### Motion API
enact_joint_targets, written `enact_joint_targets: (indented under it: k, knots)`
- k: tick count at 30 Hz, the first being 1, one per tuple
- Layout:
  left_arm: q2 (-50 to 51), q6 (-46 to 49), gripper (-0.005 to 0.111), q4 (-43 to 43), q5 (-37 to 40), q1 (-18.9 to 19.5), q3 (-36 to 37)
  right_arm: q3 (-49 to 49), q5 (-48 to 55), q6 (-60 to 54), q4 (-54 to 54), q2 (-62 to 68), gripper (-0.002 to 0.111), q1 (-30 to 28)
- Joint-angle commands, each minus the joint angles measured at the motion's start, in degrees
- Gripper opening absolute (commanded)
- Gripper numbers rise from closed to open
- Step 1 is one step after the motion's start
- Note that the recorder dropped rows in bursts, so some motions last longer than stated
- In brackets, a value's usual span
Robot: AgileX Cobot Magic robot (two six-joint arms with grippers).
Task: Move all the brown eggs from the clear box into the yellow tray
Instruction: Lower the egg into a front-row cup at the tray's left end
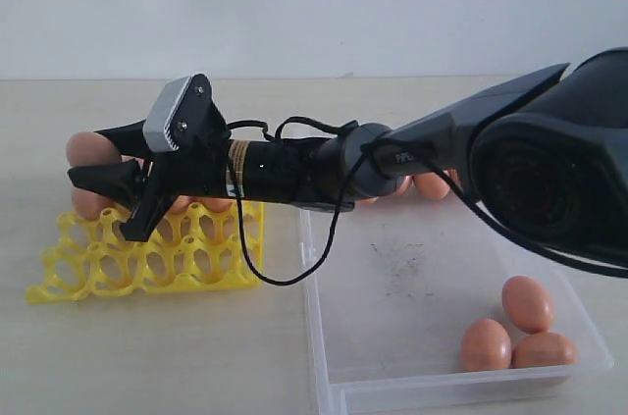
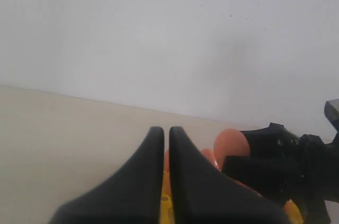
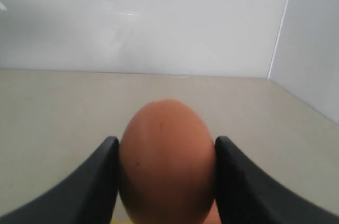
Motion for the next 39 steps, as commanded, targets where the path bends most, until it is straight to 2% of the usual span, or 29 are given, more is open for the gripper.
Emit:
enact_joint_targets:
  k: [1, 7, 16, 22, 31, 39]
  knots:
    - [0.2, -0.07, 0.004, -0.04, -0.32, -0.33, -0.21, -2.93, -0.58, 0.78, 0.28, 2.62, 0.0, 0.1]
    - [0.2, -0.07, 0.004, -0.04, -0.32, -0.33, -0.21, -5.92, -4.27, 2.25, -1.77, 5.52, 0.0, 0.23]
    - [0.2, -0.07, 0.004, -0.04, -0.32, -0.33, -0.21, -12.4, 8.54, 3.04, -9.16, 8.1, 0.0, 4.09]
    - [0.2, -0.07, 0.004, -0.04, -0.32, -0.33, -0.21, -13.86, 9.91, 9.08, -9.72, 8.37, 0.0, 4.0]
    - [0.2, -0.07, 0.004, -0.04, -0.32, -0.33, -0.21, -13.86, 10.08, 9.31, -9.72, 8.37, 0.0, 4.0]
    - [0.2, -0.07, 0.004, -0.04, -0.32, -0.33, -0.21, -13.86, 15.97, 9.54, -9.72, 8.37, 0.0, 4.0]
